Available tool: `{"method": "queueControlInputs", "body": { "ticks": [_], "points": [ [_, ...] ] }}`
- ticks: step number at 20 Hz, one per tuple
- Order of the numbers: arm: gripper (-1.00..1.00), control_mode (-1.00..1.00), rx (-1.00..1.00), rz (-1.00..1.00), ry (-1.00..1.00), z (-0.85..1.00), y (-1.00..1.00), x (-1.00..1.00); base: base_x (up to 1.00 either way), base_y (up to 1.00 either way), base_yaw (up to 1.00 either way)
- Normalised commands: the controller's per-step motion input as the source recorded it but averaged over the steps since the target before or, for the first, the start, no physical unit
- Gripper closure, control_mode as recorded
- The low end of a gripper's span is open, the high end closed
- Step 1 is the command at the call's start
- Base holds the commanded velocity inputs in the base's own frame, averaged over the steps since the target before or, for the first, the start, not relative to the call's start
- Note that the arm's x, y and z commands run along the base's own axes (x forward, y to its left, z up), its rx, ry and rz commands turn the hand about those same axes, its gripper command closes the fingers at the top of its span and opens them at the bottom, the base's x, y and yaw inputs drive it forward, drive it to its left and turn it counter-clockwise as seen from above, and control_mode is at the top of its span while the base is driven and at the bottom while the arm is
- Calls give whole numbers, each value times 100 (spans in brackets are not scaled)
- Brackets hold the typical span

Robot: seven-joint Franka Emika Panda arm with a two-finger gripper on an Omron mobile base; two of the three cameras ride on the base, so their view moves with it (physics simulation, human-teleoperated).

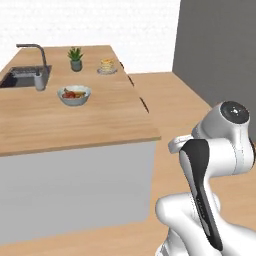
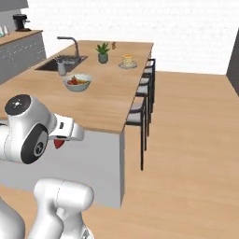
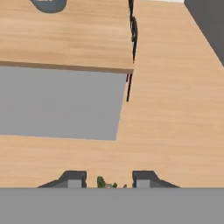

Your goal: Take the strawberry from the fridge and place it on top of the pancake, located on the dining counter.

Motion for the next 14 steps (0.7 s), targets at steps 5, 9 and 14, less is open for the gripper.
{"method": "queueControlInputs", "body": {
  "ticks": [5,9,14],
  "points": [
    [100,100,0,0,0,0,0,0,87,-100,0],
    [100,100,0,0,0,0,0,0,100,-100,5],
    [100,100,0,0,0,0,0,0,100,-100,9]
  ]
}}
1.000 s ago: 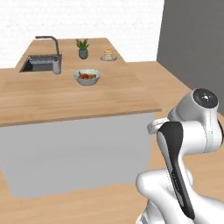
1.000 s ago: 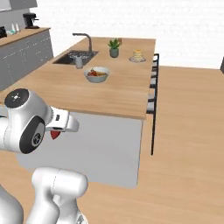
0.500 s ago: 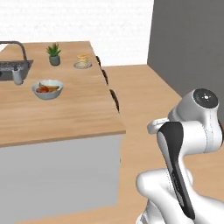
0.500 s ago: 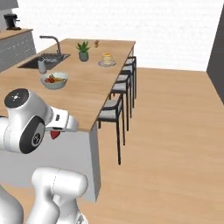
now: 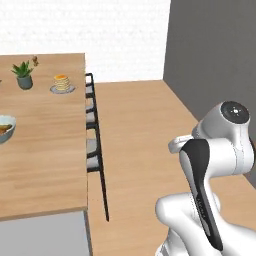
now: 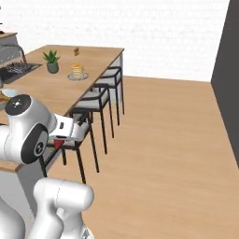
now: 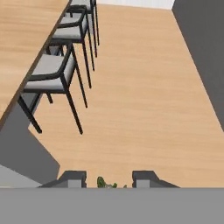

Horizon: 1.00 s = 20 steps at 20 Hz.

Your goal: Take the strawberry from the fridge and place it on top of the pancake, located on the dining counter.

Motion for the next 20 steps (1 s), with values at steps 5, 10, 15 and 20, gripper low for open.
{"method": "queueControlInputs", "body": {
  "ticks": [5,10,15,20],
  "points": [
    [100,100,0,0,0,0,0,0,100,-99,22],
    [100,100,0,0,0,0,0,0,100,-90,40],
    [100,100,0,0,0,0,0,0,100,-79,59],
    [100,100,0,0,0,0,0,0,100,-62,69]
  ]
}}
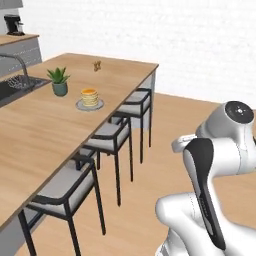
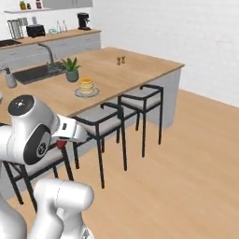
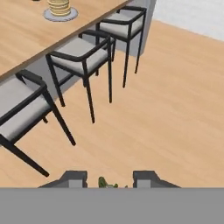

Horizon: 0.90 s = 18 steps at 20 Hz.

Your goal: Take the strawberry from the fridge and place it on top of the pancake, located on the dining counter.

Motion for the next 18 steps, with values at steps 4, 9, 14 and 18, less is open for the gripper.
{"method": "queueControlInputs", "body": {
  "ticks": [4,9,14,18],
  "points": [
    [100,100,0,0,0,0,0,0,100,-73,66],
    [100,100,0,0,0,0,0,0,79,-99,59],
    [100,100,0,0,0,0,0,0,56,-86,66],
    [100,100,0,0,0,0,0,0,46,-95,61]
  ]
}}
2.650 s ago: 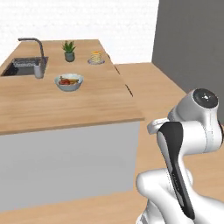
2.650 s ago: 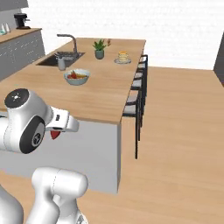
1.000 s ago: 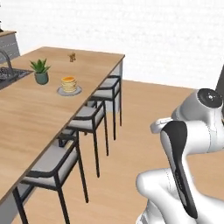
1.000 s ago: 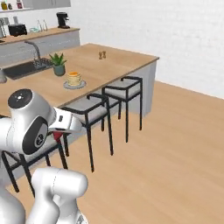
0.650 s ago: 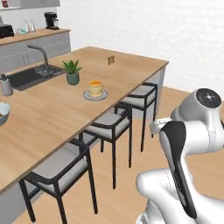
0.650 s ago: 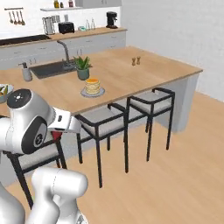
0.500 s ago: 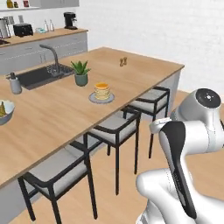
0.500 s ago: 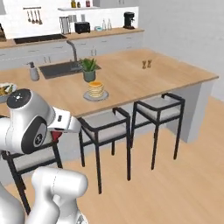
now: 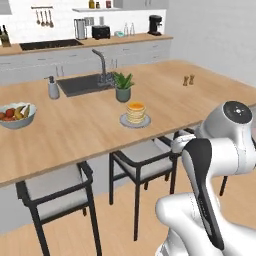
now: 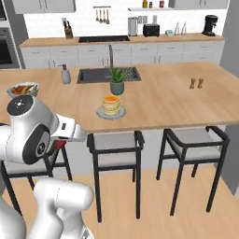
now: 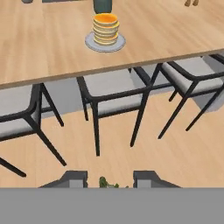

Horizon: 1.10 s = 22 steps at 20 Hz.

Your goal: Take the strawberry from the fridge and place it on top of the pancake, located on the dining counter.

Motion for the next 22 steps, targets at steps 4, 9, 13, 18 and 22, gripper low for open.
{"method": "queueControlInputs", "body": {
  "ticks": [4,9,13,18,22],
  "points": [
    [100,100,0,0,0,0,0,0,37,-94,51],
    [100,100,0,0,0,0,0,0,53,-64,49],
    [100,100,0,0,0,0,0,0,54,-64,40],
    [100,100,0,0,0,0,0,0,54,-22,9],
    [100,100,0,0,0,0,0,0,31,16,-4]
  ]
}}
